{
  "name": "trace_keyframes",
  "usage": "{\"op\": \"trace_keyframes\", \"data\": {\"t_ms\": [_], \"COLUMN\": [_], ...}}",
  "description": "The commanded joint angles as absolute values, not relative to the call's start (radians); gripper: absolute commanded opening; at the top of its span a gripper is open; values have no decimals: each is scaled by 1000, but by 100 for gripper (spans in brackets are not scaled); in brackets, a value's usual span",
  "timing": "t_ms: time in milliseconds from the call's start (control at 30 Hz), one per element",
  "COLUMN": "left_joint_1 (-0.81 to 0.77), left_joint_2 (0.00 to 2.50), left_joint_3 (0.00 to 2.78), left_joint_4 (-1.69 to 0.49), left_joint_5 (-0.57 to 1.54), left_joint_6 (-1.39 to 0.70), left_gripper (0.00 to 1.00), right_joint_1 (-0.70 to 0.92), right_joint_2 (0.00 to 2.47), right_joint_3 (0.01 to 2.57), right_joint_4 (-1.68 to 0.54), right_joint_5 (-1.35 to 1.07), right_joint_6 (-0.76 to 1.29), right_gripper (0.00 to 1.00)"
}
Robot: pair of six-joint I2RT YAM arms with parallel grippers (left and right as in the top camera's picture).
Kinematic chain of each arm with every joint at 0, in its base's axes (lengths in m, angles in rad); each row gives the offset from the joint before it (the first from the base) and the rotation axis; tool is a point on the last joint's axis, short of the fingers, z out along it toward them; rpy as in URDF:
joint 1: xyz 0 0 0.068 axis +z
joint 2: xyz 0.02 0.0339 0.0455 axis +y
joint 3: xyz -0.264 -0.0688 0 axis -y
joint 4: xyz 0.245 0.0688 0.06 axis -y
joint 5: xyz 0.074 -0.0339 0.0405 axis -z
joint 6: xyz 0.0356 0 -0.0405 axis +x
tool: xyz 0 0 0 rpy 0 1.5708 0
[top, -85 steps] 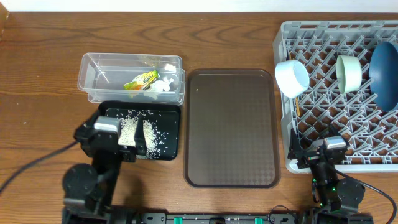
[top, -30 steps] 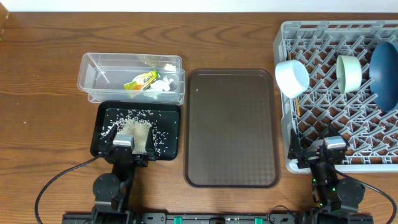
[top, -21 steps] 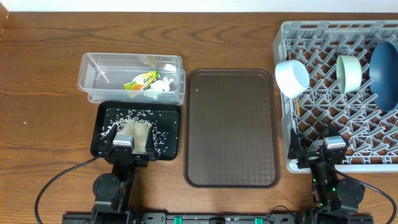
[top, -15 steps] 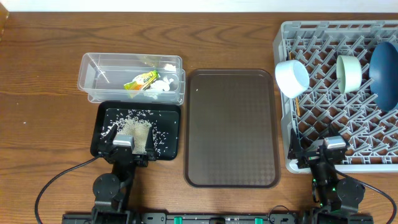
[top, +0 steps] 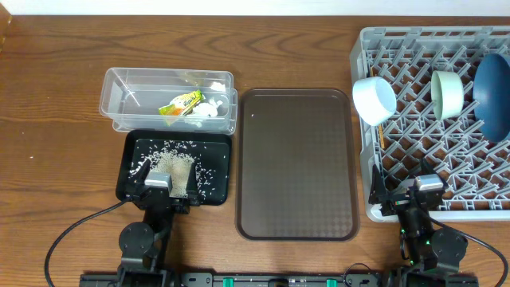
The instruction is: Sort waste into correct bins and load items into the dishwasher rack
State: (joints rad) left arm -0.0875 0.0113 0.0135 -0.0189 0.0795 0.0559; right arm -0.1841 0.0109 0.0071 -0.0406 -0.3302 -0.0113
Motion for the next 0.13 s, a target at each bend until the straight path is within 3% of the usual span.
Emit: {"op": "trace_keyframes", "data": {"t_ms": [0, 100], "left_joint_1": [-83, -83], "left_joint_2": [10, 10], "left_joint_3": [4, 4], "left_joint_4": [-63, -63], "left_joint_5": [97, 97], "left_joint_6": [54, 54], "left_gripper": [98, 98], "right_joint_1": [-189, -189], "right_joint_2": [6, 6], "right_joint_3": [5, 5], "right_joint_4": [-44, -44], "right_joint_5": [-338, -337], "right_joint_6": [-13, -13], "right_gripper": [99, 99]}}
